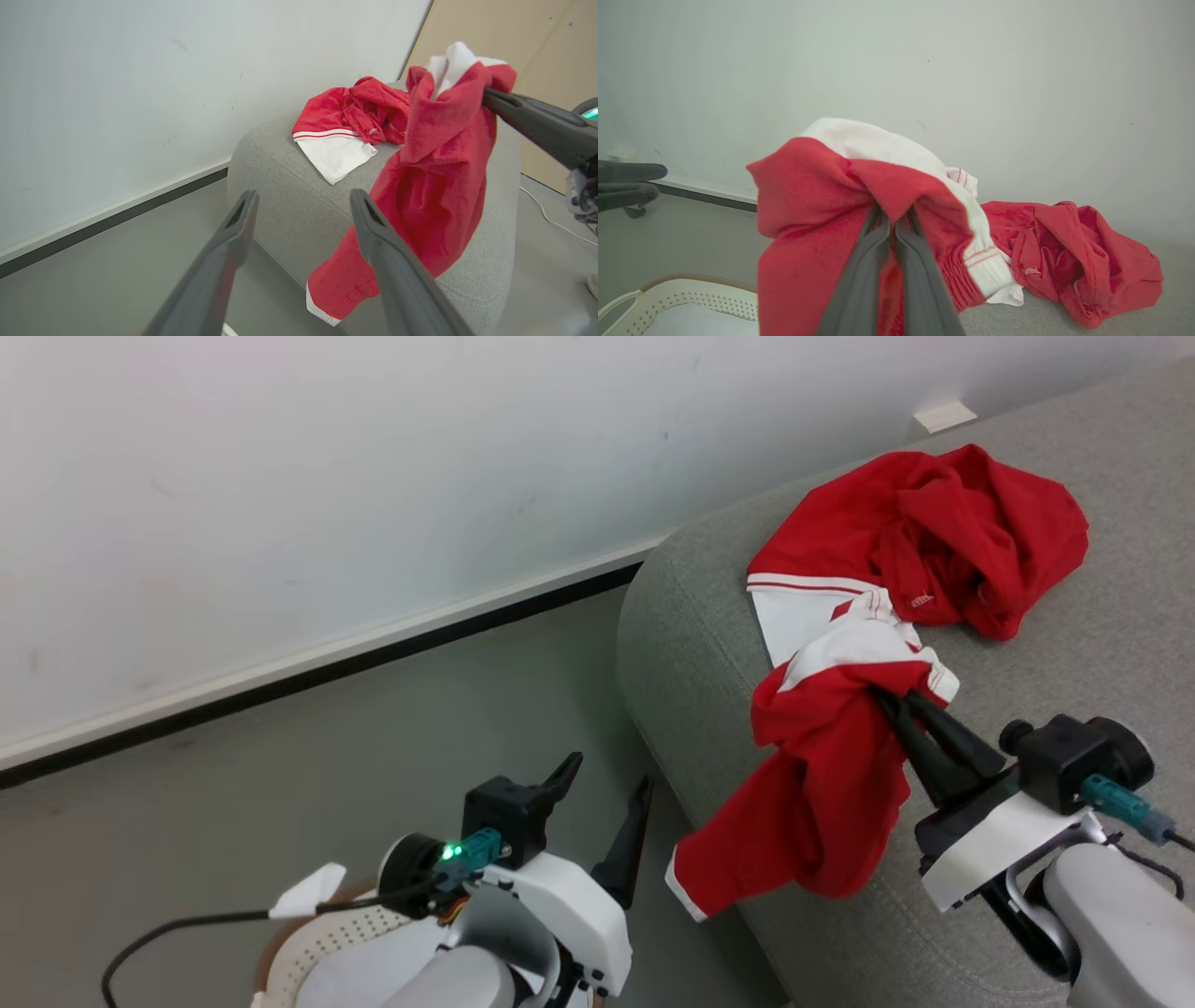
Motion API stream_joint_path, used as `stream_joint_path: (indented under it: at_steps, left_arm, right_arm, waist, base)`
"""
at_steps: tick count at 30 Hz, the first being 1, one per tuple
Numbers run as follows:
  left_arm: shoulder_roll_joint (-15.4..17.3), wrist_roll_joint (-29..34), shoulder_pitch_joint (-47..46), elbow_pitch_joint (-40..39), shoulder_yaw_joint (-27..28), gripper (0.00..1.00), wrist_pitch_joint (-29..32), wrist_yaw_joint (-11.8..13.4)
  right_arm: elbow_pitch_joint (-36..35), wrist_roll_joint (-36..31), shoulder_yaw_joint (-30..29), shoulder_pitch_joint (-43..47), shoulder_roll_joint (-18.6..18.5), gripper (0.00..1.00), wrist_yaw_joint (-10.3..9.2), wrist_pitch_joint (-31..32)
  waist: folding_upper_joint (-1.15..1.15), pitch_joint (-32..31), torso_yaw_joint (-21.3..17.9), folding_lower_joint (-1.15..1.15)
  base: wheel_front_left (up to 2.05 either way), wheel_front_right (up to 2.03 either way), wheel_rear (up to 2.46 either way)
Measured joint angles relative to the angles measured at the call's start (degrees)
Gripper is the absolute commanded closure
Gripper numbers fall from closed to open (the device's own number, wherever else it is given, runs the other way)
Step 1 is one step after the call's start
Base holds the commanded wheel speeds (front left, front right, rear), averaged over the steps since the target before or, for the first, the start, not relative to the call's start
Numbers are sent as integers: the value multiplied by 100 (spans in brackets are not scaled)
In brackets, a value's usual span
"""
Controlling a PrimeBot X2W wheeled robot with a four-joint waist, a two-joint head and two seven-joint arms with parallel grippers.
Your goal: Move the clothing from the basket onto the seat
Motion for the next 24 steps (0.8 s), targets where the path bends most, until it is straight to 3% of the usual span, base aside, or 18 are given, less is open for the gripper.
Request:
stream_joint_path:
  at_steps: [6,12,20,24]
  left_arm:
    - [-88,202,-485,60,-135,0,67,-59]
    - [-156,447,-1055,94,-238,0,201,-110]
    - [-291,709,-1683,112,-337,0,240,-202]
    - [-422,767,-1874,155,-439,0,234,-253]
  right_arm:
    - [-110,7,-733,-484,-247,100,0,1]
    - [158,111,-1950,-1608,-834,100,0,0]
    - [1160,336,-3671,-3367,-1751,100,-1,231]
    - [2024,-13,-4150,-3711,-2012,100,-1,313]
  waist:
    - [0,437,84,0]
    - [0,1114,300,1]
    - [0,2074,714,1]
    - [0,2510,935,2]
  base:
    - [0,0,0]
    - [0,0,0]
    - [0,0,0]
    - [0,0,0]
